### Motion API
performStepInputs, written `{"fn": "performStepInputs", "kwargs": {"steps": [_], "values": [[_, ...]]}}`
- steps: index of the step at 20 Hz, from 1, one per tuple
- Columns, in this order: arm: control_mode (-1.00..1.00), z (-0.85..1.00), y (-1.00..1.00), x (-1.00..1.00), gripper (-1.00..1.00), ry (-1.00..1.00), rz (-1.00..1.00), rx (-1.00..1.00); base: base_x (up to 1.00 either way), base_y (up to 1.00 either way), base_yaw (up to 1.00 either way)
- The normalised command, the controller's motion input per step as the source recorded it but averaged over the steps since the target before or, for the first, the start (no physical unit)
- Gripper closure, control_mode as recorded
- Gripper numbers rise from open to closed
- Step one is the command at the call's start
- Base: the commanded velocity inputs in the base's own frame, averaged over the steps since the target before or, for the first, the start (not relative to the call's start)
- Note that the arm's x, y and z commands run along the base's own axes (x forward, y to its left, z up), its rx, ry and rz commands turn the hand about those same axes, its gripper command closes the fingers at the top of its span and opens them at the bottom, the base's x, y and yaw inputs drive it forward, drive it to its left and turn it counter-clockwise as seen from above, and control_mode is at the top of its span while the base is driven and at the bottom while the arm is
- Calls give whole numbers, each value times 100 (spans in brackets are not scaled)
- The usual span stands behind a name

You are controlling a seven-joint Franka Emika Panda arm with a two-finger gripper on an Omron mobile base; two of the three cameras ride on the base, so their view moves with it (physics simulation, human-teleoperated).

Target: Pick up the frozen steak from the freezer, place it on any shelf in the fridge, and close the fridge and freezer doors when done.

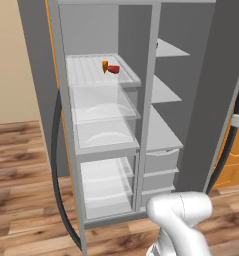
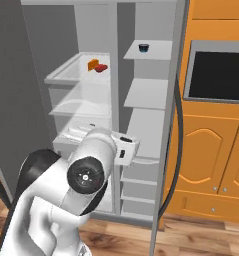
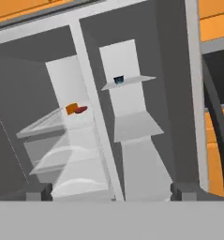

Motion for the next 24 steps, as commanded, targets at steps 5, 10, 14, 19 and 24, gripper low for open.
{"fn": "performStepInputs", "kwargs": {"steps": [5, 10, 14, 19, 24], "values": [[-100, -5, -77, -33, -100, -18, 0, 18, 0, 0, 0], [-100, -31, -62, 25, -100, -8, 3, 16, 0, 0, 0], [-100, -33, -76, 40, -100, -8, 11, 26, 0, 0, 0], [-100, -33, -69, 39, -100, -9, 15, 30, 0, 0, 0], [-100, -27, -52, 43, -100, -1, 19, 27, 0, 0, 0]]}}
